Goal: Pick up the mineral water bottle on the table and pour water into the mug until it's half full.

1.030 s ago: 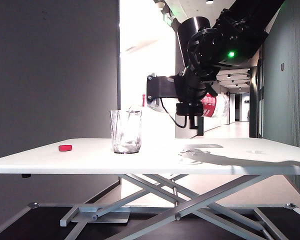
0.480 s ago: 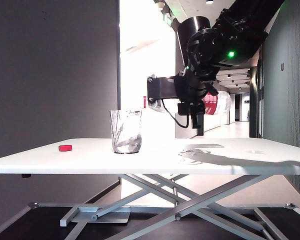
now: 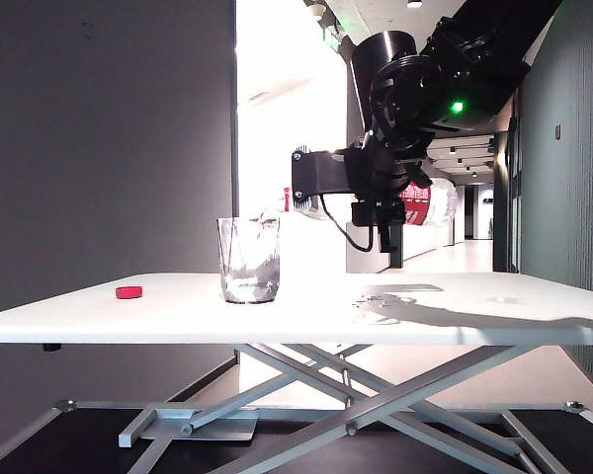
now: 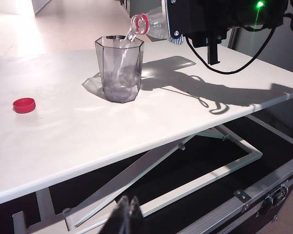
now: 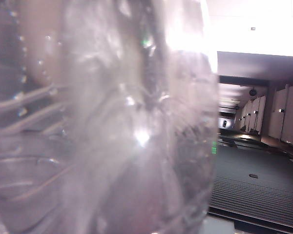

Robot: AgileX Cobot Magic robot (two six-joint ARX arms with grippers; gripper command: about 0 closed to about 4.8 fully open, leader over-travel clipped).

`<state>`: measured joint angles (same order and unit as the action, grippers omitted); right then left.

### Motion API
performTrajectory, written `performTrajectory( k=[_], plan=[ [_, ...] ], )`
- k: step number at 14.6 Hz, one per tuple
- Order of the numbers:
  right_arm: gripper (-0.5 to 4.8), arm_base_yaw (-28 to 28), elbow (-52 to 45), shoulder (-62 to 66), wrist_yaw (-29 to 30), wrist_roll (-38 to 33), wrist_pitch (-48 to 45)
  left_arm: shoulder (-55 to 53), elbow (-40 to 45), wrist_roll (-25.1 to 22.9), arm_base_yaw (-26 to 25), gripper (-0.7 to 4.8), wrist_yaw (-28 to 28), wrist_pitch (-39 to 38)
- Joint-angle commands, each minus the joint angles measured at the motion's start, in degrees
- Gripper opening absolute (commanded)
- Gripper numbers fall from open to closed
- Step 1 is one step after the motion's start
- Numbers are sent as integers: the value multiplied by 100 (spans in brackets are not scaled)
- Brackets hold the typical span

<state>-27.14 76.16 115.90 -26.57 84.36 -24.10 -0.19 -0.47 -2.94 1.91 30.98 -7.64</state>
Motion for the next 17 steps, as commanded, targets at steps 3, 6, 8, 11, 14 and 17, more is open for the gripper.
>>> performTrajectory(
  k=[3,6,8,11,14,17],
  plan=[
    [179,-13,83,-105,-39,11,-404,-2,-11,20,7,-5,35,-35],
    [180,-15,83,-105,-35,9,-404,-2,-11,17,7,-5,35,-35],
    [179,-13,83,-105,-35,9,-404,-2,-11,17,7,-5,35,-35],
    [180,-13,83,-105,-33,-7,-404,-2,-11,20,7,-5,35,-35],
    [180,-13,81,-105,68,-1016,-398,-2,-11,17,7,-5,35,-35],
    [180,-20,79,-105,400,-2492,-391,-2,-11,15,7,-5,33,-39]
  ],
)
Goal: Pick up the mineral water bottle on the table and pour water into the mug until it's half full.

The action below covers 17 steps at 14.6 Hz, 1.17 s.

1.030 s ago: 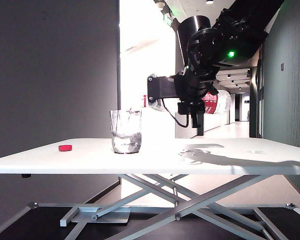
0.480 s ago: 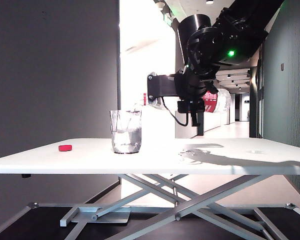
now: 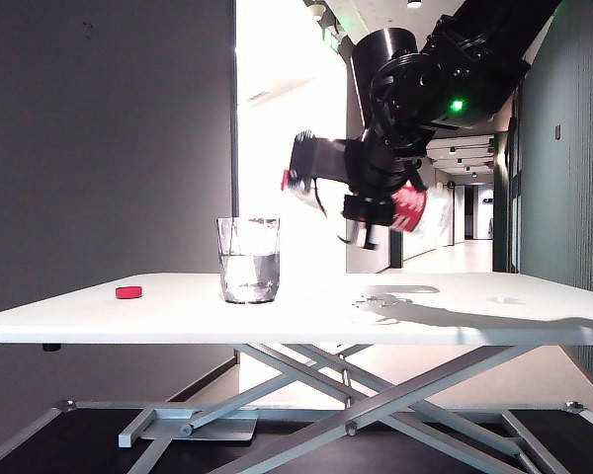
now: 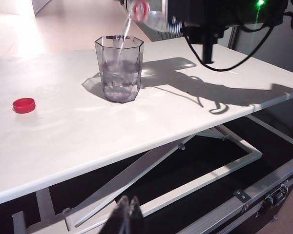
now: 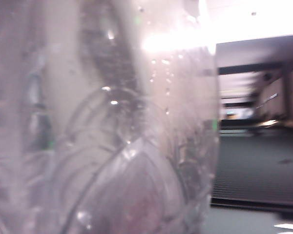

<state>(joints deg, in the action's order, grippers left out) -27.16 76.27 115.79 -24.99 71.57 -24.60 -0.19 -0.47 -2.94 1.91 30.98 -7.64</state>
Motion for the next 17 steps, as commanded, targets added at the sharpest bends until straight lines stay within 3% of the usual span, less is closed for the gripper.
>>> performTrajectory(
  k=[1,4,5,6,9,12,14,17],
  plan=[
    [180,-17,68,-94,367,-1633,-306,-2,-11,15,7,-5,33,-39],
    [180,-13,63,-96,774,-3237,-238,-2,-11,13,7,-5,33,-39],
    [191,-4,63,-96,1189,-4072,-249,-2,-11,13,7,-5,33,-39],
    [204,-2,63,-94,1368,-4409,-264,-2,-11,15,7,-5,33,-39],
    [213,138,61,-94,2245,-4750,-267,-2,-11,15,7,-5,33,-39],
    [225,564,-33,-94,2999,-5694,-463,-2,-11,-4,7,-5,33,-39],
    [234,1084,-428,-94,4052,-6179,-1377,-2,-11,-4,7,-5,33,-42],
    [233,1738,-997,-94,5608,-6269,-2474,-2,-11,-4,7,-5,33,-44]
  ],
)
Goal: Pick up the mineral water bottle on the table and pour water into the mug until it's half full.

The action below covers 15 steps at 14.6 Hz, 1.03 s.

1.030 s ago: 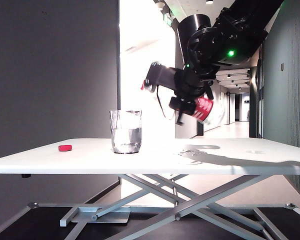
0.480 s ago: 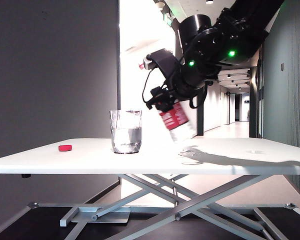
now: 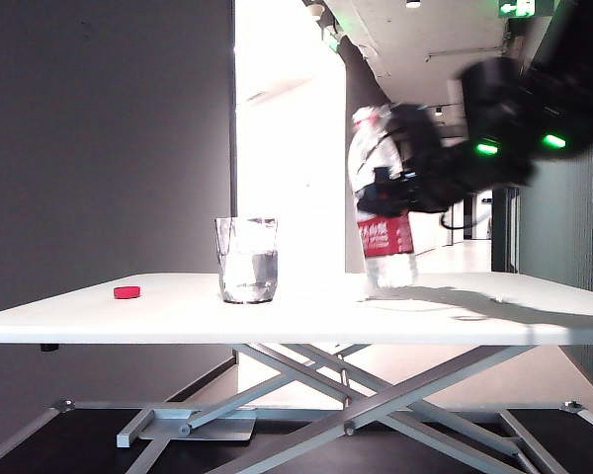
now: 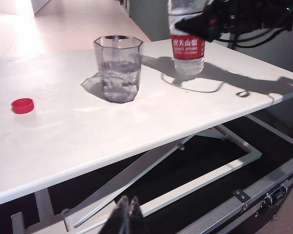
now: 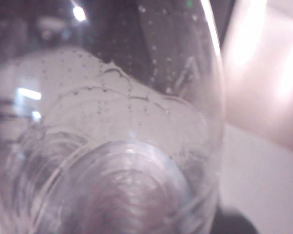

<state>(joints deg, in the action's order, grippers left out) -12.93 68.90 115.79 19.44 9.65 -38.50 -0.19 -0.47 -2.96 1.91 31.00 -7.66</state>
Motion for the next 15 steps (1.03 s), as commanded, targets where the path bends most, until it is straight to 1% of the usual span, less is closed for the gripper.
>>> performTrajectory(
  k=[1,4,5,7,8,12,13,14,15],
  plan=[
    [233,457,-367,-92,1528,-77,-1270,-2,-11,-4,7,-5,31,-39],
    [233,820,-424,133,2374,-105,-1445,-2,-11,-2,7,-5,31,-42],
    [233,894,-424,291,2618,-282,-1661,-2,-11,-2,7,-5,33,-42],
    [233,955,-424,586,2782,-656,-2087,-2,-11,0,7,-5,35,-42],
    [233,949,-424,765,2828,-682,-2258,-2,-11,0,7,-5,105,-39],
    [234,933,-474,835,2896,-669,-2339,-2,-11,-2,7,-5,136,-39],
    [266,938,-474,835,2988,-669,-2352,-2,-11,-2,7,-5,136,-39],
    [320,935,-474,835,3056,-669,-2350,-2,-11,-4,7,-5,136,-39],
    [335,935,-474,835,3064,-669,-2345,-2,-11,-4,7,-5,136,-39]
  ],
)
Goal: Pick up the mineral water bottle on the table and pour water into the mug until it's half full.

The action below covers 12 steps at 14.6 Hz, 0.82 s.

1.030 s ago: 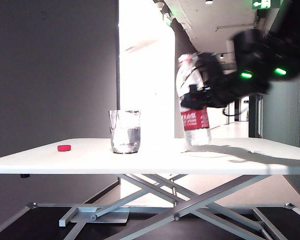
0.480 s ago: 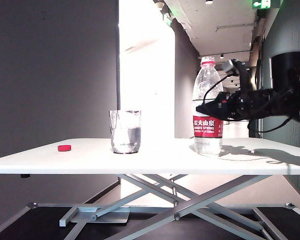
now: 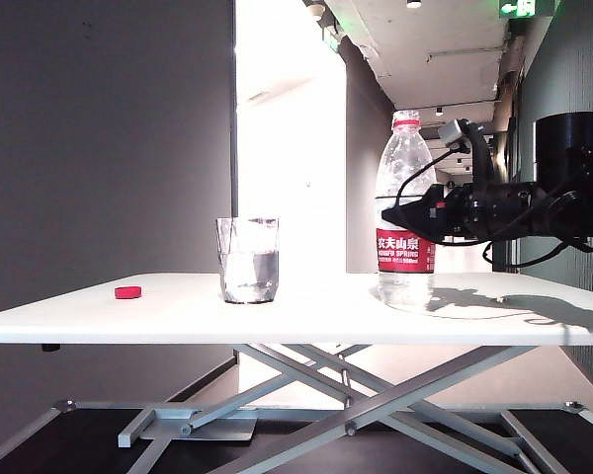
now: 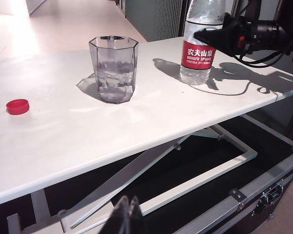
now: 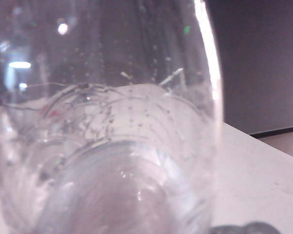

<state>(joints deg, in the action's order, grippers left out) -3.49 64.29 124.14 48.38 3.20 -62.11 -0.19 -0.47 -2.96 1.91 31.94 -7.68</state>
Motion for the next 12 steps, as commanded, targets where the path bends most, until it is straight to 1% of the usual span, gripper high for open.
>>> performTrajectory(
  k=[1,2,3,4,7,11,12],
  plan=[
    [335,-9,-13,0,170,-22,13,-2,-11,-4,7,-5,42,-37],
    [339,-7,-13,0,170,-22,11,-2,-11,-4,7,-5,42,-37],
    [449,-7,-13,0,177,-22,11,-2,-11,-4,7,-5,42,-37],
    [479,-7,-13,0,173,-22,11,-2,-11,-2,7,-5,42,-37],
    [479,0,-13,0,197,-24,11,-2,-11,-2,7,-5,42,-37],
    [479,90,-11,-4,562,-33,-4,-2,-11,-4,7,-5,42,-39],
    [479,151,-13,-4,603,-173,-96,-2,-11,-4,7,-5,42,-39]
  ],
)
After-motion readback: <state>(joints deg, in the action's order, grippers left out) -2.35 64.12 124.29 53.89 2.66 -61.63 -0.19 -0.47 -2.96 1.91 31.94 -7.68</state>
